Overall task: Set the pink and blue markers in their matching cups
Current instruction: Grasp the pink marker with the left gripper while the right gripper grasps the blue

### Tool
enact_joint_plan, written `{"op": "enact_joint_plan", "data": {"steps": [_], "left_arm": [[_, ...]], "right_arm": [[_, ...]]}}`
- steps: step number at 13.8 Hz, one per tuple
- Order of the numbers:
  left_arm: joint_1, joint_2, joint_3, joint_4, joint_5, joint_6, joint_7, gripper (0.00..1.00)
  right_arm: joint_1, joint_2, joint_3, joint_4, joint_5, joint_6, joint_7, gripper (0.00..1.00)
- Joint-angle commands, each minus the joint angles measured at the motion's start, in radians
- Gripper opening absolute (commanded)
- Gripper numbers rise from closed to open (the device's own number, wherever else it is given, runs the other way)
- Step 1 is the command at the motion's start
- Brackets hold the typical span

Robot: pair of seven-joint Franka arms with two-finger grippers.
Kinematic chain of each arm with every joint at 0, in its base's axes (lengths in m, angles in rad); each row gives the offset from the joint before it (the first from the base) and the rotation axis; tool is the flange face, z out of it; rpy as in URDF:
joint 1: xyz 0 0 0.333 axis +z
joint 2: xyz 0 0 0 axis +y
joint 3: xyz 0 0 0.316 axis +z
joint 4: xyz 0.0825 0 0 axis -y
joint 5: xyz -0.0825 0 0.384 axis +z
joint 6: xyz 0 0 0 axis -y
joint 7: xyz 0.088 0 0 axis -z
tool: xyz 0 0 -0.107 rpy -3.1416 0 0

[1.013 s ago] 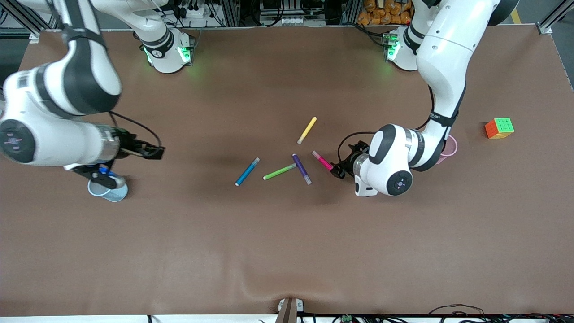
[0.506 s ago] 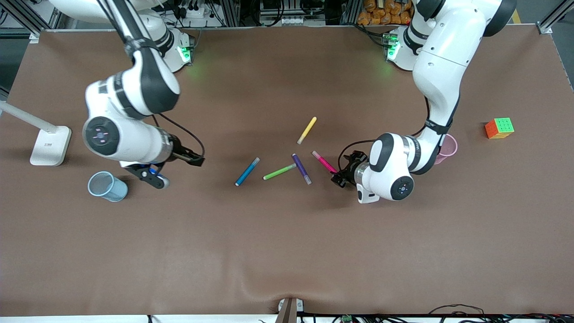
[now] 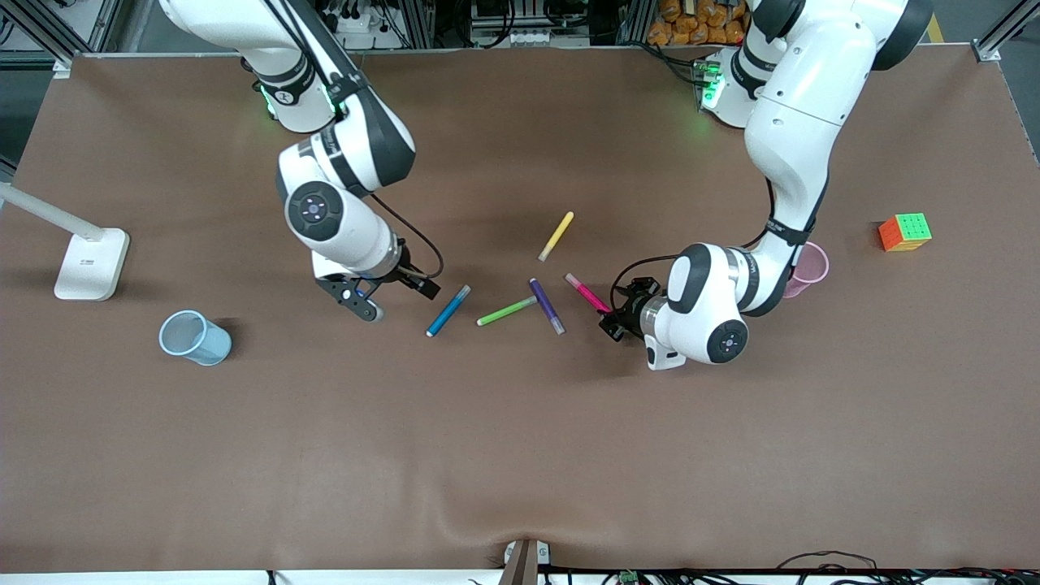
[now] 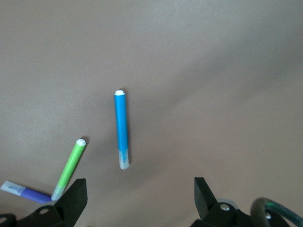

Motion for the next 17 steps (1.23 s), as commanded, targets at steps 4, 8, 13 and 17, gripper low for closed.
{"op": "enact_joint_plan", "data": {"steps": [4,8,13,17], "left_arm": [[-0.01,0.012,0.002,0.015,-0.015,0.04,-0.015,0.02],[0.019,-0.032,0.013,0.009,-0.008,0.054,-0.015,0.0],[0.105,-0.194,0.021,0.011,0.036,-0.043,-0.002,0.0],[0.148,-0.317,0.019,0.012,0.201,-0.165,0.064,0.0]], "right_arm": [[0.114,0.127,-0.011,-0.008,0.011,0.178,0.132,1.0],[0.154,0.19,-0.014,-0.013,0.008,0.258,0.151,0.76],[0.159,0.226,-0.014,-0.021,0.007,0.289,0.152,0.52],[0.163,0.236,-0.016,-0.021,0.004,0.29,0.152,0.4]]}}
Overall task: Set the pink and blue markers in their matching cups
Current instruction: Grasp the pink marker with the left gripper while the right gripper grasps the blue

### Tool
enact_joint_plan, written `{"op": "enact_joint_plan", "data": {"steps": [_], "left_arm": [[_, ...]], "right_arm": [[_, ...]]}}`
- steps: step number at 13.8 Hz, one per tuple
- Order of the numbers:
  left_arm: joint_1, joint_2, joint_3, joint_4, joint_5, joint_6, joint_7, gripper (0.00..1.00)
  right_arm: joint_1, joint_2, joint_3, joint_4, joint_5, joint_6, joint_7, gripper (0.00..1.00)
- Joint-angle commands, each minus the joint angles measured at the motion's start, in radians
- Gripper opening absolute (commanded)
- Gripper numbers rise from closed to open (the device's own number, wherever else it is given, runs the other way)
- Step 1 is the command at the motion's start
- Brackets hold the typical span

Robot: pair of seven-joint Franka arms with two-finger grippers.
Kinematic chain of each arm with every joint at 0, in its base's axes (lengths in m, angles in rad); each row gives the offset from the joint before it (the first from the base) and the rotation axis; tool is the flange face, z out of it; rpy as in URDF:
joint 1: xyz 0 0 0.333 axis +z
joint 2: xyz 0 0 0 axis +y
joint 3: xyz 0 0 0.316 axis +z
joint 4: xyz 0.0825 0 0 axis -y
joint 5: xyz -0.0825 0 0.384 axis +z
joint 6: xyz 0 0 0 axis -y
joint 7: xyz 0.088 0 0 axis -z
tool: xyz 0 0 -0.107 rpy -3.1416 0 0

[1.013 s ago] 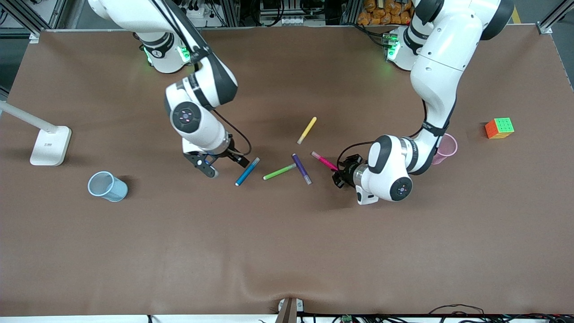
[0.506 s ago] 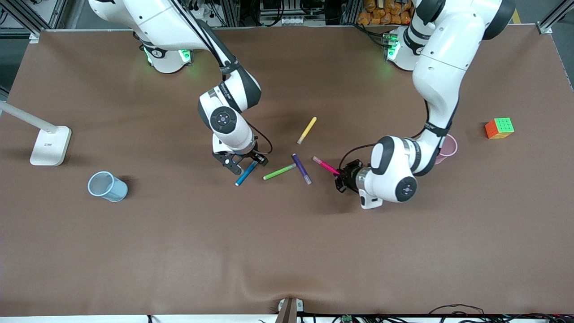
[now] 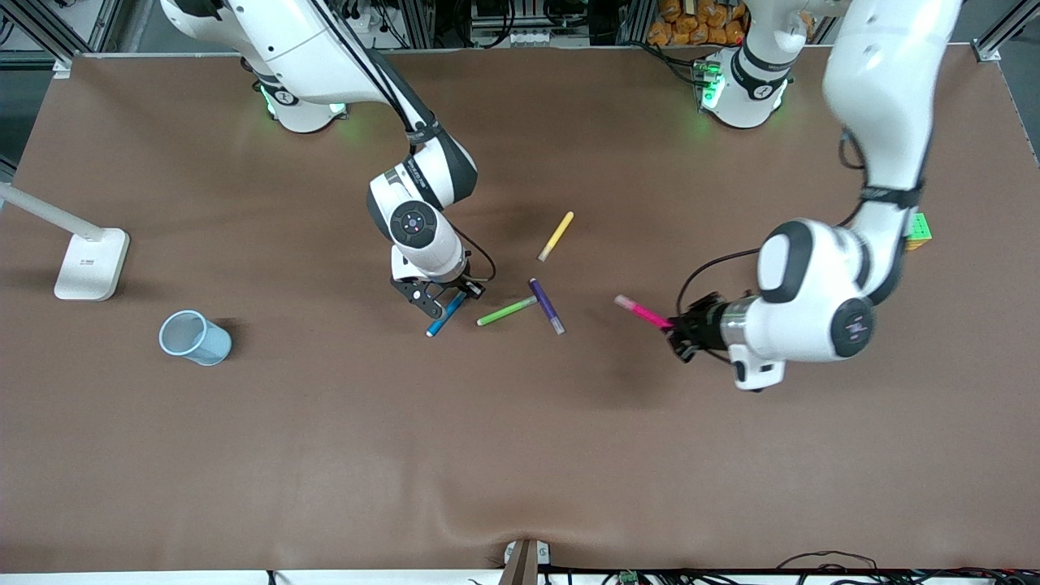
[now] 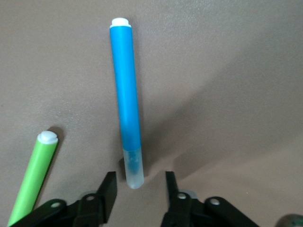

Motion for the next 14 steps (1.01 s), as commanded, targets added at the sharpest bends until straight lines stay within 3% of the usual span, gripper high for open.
{"op": "enact_joint_plan", "data": {"steps": [1,4,6,11,14], "left_arm": [[0.031,-0.088,-0.001,-0.028,0.062,-0.068,0.059,0.0],[0.077,-0.157,0.0,-0.04,0.105,-0.122,0.172,0.0],[0.077,-0.198,0.0,-0.04,0.21,-0.154,0.195,0.0],[0.161,-0.289,-0.001,-0.077,0.327,-0.174,0.4,0.0],[0.225,-0.338,-0.001,-0.1,0.335,-0.174,0.522,0.0]], "right_arm": [[0.019,0.009,-0.011,-0.007,0.004,0.023,0.014,0.39],[0.025,0.019,-0.011,-0.007,0.004,0.043,0.016,0.23],[0.029,0.025,-0.013,-0.007,0.004,0.043,0.016,0.02],[0.019,0.002,-0.017,-0.003,0.004,0.015,0.011,0.0],[-0.023,-0.059,-0.026,0.034,0.002,-0.162,-0.001,0.0]]}}
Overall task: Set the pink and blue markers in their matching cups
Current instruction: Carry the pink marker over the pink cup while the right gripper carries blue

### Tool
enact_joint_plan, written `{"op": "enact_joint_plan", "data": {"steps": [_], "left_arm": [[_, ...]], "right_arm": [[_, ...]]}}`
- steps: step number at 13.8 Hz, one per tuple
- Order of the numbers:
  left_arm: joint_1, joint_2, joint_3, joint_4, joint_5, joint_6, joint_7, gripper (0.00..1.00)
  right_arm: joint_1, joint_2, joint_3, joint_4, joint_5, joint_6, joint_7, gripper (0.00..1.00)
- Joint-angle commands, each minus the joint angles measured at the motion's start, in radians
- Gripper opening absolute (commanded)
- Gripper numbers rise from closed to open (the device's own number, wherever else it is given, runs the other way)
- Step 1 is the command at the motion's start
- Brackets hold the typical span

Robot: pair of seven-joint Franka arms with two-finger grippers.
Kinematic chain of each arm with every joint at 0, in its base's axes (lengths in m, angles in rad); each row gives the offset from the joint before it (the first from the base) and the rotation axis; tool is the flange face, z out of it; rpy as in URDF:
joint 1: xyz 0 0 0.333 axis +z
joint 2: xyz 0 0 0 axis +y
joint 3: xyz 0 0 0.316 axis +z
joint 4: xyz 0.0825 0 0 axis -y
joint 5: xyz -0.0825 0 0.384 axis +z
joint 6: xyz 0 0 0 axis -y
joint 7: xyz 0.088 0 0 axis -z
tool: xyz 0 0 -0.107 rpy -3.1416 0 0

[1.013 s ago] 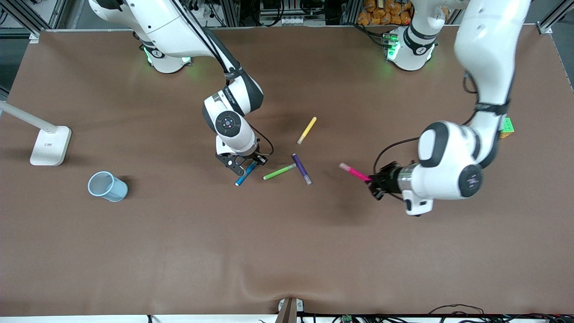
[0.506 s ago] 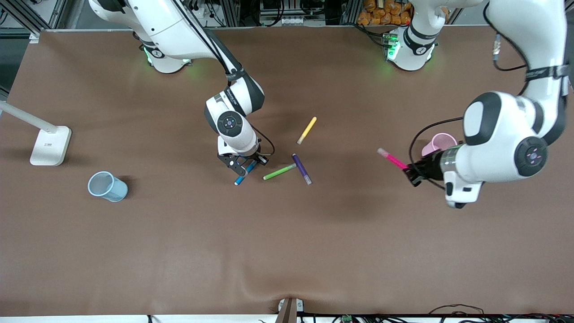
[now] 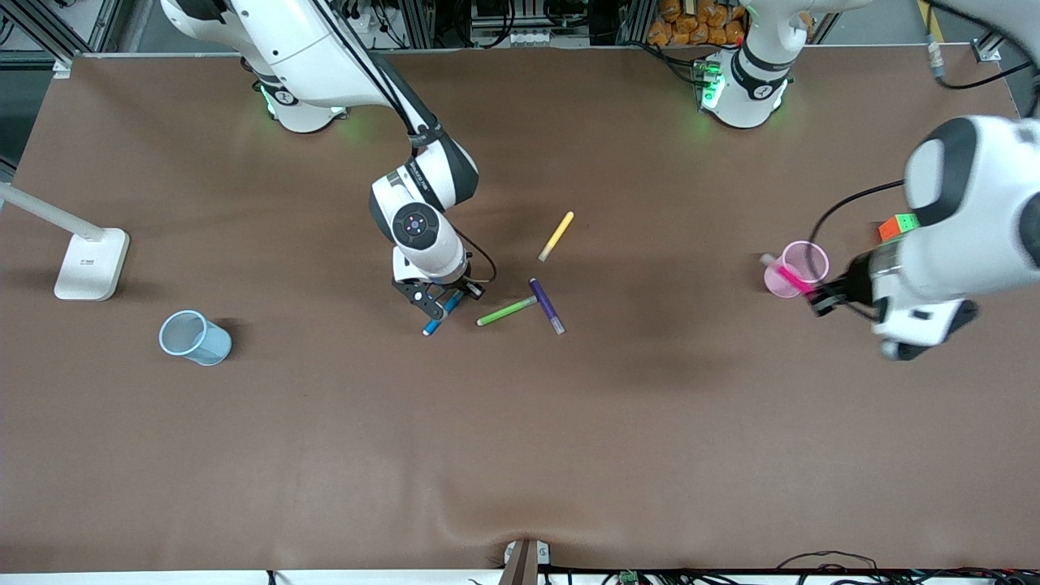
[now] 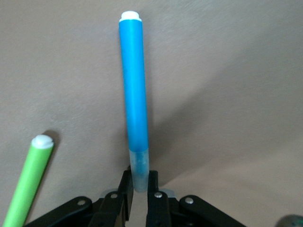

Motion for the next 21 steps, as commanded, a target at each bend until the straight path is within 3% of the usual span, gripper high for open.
{"op": "enact_joint_plan", "data": {"steps": [1,4,8,12,19,21], "left_arm": [[0.035,-0.063,-0.006,-0.055,0.021,0.0,0.055,0.0],[0.031,-0.098,-0.019,-0.107,0.141,0.031,0.052,0.0],[0.03,-0.159,-0.019,-0.26,0.144,0.181,0.043,0.0],[0.038,-0.218,-0.017,-0.412,0.15,0.302,0.041,0.0],[0.096,-0.282,-0.016,-0.651,0.15,0.535,0.041,0.0],[0.126,-0.282,-0.017,-0.71,0.15,0.629,0.046,0.0]], "right_arm": [[-0.055,-0.073,-0.007,0.044,0.003,-0.189,-0.009,0.0],[-0.154,-0.095,-0.006,0.176,0.004,-0.485,-0.032,0.0],[-0.323,-0.095,-0.004,0.365,0.015,-0.831,-0.177,0.0],[-0.513,-0.094,-0.003,0.457,0.045,-1.061,-0.403,0.0],[-0.815,-0.081,-0.006,0.46,0.072,-1.14,-0.789,0.0],[-0.845,-0.074,-0.006,0.46,0.075,-1.126,-0.807,0.0]]}}
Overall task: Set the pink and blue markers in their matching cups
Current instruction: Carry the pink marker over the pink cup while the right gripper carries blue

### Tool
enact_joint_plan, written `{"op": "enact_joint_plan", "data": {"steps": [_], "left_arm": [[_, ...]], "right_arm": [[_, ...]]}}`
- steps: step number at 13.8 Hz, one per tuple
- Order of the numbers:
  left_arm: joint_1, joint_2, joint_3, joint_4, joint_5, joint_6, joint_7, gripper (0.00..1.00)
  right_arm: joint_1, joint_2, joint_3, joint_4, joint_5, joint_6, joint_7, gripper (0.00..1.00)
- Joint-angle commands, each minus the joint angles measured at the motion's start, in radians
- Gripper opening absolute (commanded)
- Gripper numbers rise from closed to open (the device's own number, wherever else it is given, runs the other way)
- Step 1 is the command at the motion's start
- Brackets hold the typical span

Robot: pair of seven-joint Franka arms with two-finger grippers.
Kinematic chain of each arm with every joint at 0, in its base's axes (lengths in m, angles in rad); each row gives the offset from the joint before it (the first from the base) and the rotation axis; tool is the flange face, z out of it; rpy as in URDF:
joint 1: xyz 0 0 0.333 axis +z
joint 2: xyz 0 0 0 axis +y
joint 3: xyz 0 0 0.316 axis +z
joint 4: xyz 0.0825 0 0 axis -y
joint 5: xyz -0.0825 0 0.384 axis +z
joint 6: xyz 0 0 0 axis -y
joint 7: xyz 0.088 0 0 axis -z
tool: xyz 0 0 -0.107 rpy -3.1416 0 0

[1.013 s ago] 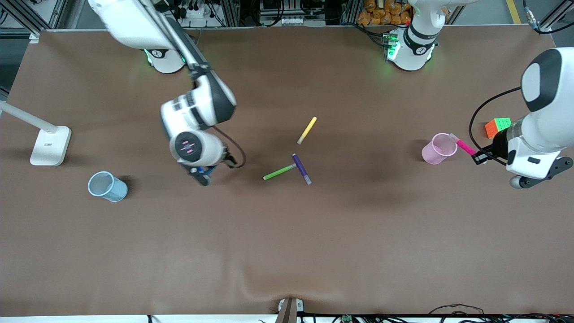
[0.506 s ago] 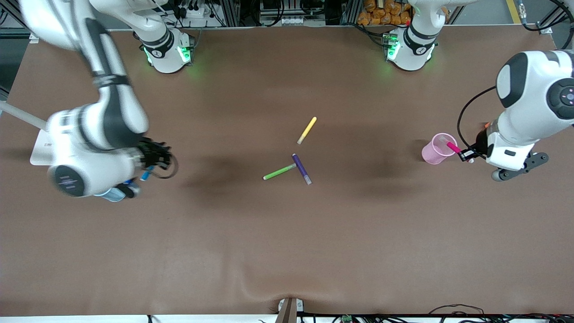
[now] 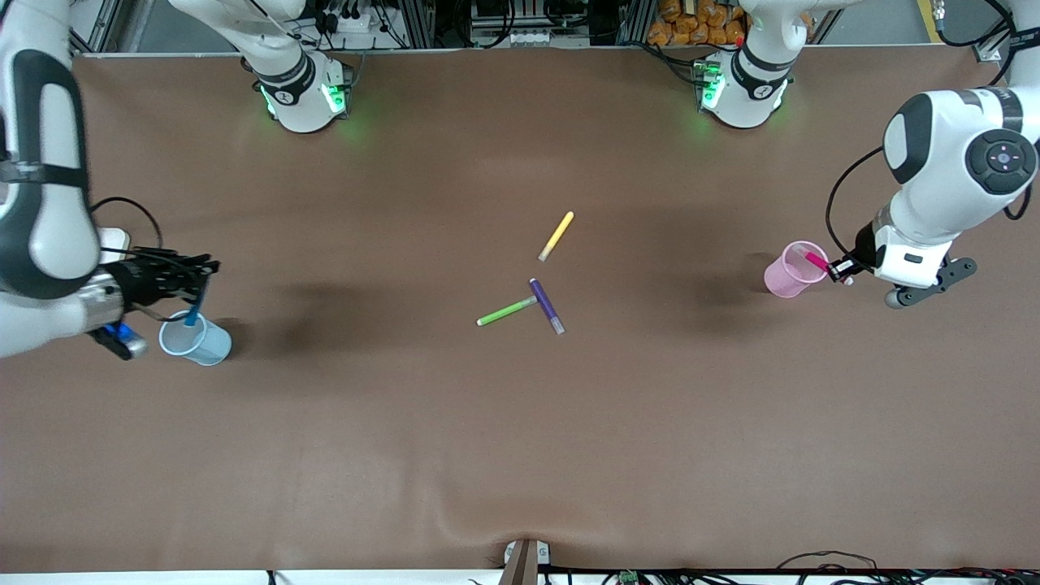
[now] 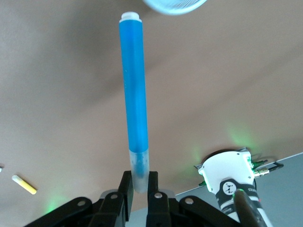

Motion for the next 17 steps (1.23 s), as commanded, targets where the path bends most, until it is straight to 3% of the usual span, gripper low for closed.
{"op": "enact_joint_plan", "data": {"steps": [1,5,13,14,15,17], "left_arm": [[0.03,-0.034,-0.005,-0.099,0.021,0.127,-0.002,0.0],[0.049,-0.011,-0.006,-0.104,0.021,0.16,0.0,0.0],[0.061,0.018,-0.011,-0.143,0.021,0.183,-0.008,0.0],[0.06,0.034,-0.011,-0.137,0.021,0.183,-0.013,0.29],[0.056,0.038,-0.011,-0.132,0.021,0.183,-0.019,0.99],[0.055,0.034,-0.017,-0.118,0.021,0.174,-0.023,1.0]], "right_arm": [[-0.056,0.035,0.02,0.021,0.025,0.001,-0.038,0.0],[-0.136,0.111,0.019,0.018,0.104,0.026,-0.115,0.0],[-0.188,0.16,0.02,0.019,0.156,0.057,-0.124,0.0],[-0.19,0.164,0.019,0.019,0.169,0.057,-0.124,0.0],[-0.193,0.167,0.019,0.019,0.169,0.057,-0.124,0.0],[-0.196,0.17,0.019,0.019,0.17,0.06,-0.13,0.0]]}}
